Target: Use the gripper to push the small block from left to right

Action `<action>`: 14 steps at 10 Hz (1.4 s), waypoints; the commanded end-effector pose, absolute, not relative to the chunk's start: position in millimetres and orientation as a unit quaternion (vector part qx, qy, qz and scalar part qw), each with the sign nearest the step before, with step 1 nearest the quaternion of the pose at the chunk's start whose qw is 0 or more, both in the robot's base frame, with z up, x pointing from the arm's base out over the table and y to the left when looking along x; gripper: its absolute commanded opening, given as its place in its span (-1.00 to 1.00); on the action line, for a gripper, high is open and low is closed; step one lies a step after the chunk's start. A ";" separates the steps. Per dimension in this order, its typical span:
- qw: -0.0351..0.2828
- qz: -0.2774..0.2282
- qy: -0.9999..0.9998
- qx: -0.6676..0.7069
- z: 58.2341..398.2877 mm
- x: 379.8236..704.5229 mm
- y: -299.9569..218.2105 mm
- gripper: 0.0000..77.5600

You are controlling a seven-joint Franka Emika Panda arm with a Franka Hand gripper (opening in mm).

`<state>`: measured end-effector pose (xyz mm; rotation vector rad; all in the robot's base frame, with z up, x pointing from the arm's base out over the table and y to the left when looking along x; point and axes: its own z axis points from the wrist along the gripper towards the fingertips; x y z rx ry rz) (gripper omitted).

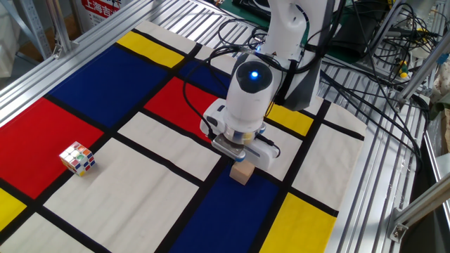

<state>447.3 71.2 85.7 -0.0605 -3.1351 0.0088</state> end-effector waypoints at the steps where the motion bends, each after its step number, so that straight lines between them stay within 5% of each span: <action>1: 0.000 0.003 -1.000 -0.025 88.0 447.8 72.8 -1.00; 8: 0.005 0.022 -1.000 0.011 113.5 453.0 26.2 -1.00; 14: 0.010 0.015 -1.000 0.024 171.5 431.0 -63.2 -1.00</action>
